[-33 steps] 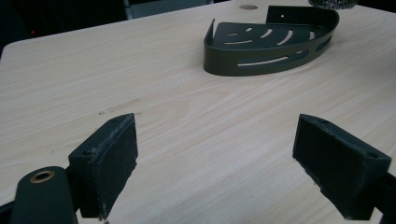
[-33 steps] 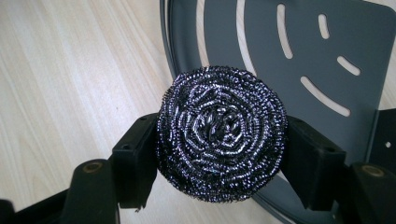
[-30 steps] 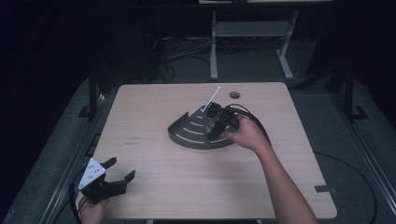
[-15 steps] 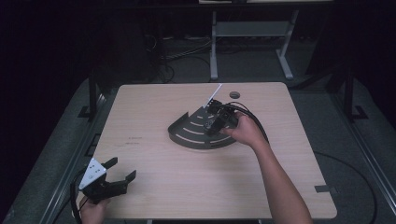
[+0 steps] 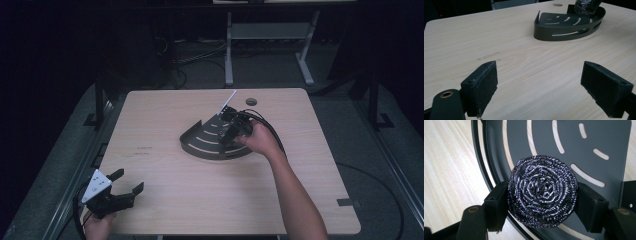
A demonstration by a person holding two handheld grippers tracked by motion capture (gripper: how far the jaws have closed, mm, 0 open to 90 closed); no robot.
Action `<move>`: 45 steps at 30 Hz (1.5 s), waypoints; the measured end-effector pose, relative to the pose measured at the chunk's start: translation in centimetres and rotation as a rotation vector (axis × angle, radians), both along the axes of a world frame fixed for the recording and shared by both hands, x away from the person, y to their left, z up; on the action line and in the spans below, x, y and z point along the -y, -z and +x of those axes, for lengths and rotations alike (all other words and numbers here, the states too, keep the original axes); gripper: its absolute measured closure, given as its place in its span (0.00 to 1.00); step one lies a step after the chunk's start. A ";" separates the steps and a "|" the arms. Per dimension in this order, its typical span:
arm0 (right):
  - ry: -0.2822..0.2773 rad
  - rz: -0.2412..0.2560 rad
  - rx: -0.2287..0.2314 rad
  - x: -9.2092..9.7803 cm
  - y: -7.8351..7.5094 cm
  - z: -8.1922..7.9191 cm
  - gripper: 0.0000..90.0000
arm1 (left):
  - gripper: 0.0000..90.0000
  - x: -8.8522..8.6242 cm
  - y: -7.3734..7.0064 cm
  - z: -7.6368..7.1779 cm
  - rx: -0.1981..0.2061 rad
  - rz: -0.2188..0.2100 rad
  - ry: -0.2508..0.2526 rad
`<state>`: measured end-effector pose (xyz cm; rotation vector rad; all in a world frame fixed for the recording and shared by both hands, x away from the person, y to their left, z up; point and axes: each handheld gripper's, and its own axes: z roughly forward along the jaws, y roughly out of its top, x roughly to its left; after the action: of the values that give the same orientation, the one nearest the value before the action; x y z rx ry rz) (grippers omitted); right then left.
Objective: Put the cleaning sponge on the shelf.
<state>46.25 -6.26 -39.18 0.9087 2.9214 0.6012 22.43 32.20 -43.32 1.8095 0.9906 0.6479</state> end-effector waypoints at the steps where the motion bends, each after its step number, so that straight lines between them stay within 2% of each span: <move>1: 0.003 0.000 0.001 0.0 0.0 0.0 0.36 | 0.15 0.0 0.0 0.0 -0.003 -0.001 0.001; 11: 0.021 -0.014 0.004 0.1 0.7 0.4 0.36 | 0.15 0.2 0.1 0.1 -0.004 0.003 0.006; 19: 0.027 -0.029 -0.013 -0.4 1.5 0.7 0.36 | 0.15 0.1 0.1 0.1 -0.004 -0.002 0.006; 31: 0.061 -0.025 -0.031 -0.4 2.4 1.3 0.36 | 0.15 0.1 0.0 0.1 -0.003 -0.005 0.003; 35: 0.065 -0.046 -0.034 -0.8 2.9 1.4 0.36 | 0.15 0.0 0.0 0.0 -0.001 -0.010 0.002; 41: 0.079 -0.046 -0.033 -0.9 3.3 1.6 0.36 | 0.15 0.0 0.0 0.1 -0.002 -0.010 0.000; 45: 0.100 -0.021 -0.032 -0.7 3.3 1.7 0.36 | 0.15 0.0 0.0 0.1 -0.002 -0.011 0.000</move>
<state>47.90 -5.54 -42.51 1.0640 2.8830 0.5536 22.50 32.24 -43.33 1.8004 0.9938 0.6396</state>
